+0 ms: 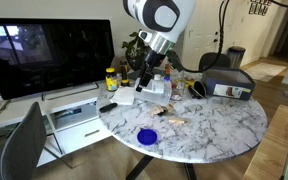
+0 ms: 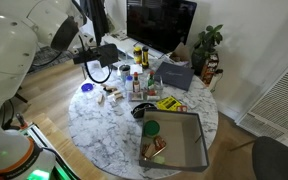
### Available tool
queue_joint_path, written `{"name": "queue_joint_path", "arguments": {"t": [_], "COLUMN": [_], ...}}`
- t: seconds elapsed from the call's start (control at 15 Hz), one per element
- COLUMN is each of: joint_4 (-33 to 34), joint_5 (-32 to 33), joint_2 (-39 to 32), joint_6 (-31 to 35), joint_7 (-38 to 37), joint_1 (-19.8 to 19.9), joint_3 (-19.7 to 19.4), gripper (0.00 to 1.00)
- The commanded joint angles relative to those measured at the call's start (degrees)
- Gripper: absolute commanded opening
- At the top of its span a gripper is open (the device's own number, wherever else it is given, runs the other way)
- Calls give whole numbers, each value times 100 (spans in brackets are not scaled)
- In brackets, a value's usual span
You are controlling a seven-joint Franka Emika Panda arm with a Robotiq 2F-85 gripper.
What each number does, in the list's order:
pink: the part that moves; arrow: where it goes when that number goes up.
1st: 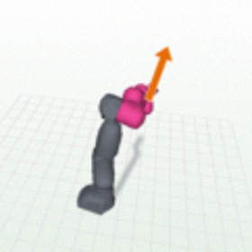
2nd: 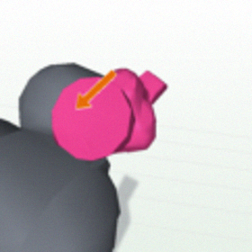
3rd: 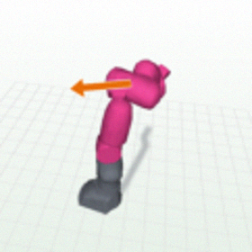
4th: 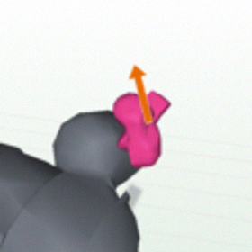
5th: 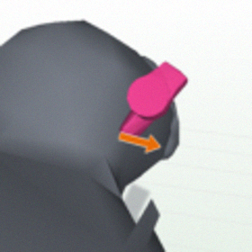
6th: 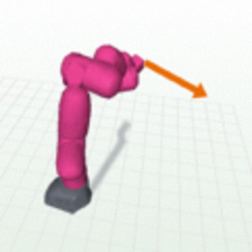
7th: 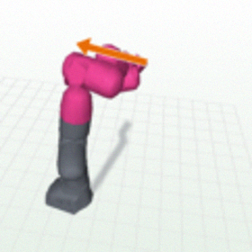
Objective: Pour out the transparent bucket is contents, then set the transparent bucket upright
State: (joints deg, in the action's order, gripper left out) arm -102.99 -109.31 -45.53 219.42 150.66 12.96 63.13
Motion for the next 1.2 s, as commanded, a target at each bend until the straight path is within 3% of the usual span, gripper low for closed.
{"name": "queue_joint_path", "arguments": {"t": [0.0,0.33,0.67,0.73,0.87,0.93,1.13], "joint_4": [659,1911,3129,2903,3268,2966,2991], "joint_5": [103,301,880,1326,1467,1719,1939], "joint_2": [-435,-1135,-1710,-1739,-1968,-1963,-2177], "joint_6": [942,1581,1445,1407,1400,1373,1329], "joint_7": [40,283,869,503,824,560,670], "joint_1": [-909,-1835,-2426,-2415,-2575,-2554,-2690], "joint_3": [-424,-944,-1334,-1308,-1385,-1375,-1443], "gripper": [65,65,65,65,65,65,65]}}
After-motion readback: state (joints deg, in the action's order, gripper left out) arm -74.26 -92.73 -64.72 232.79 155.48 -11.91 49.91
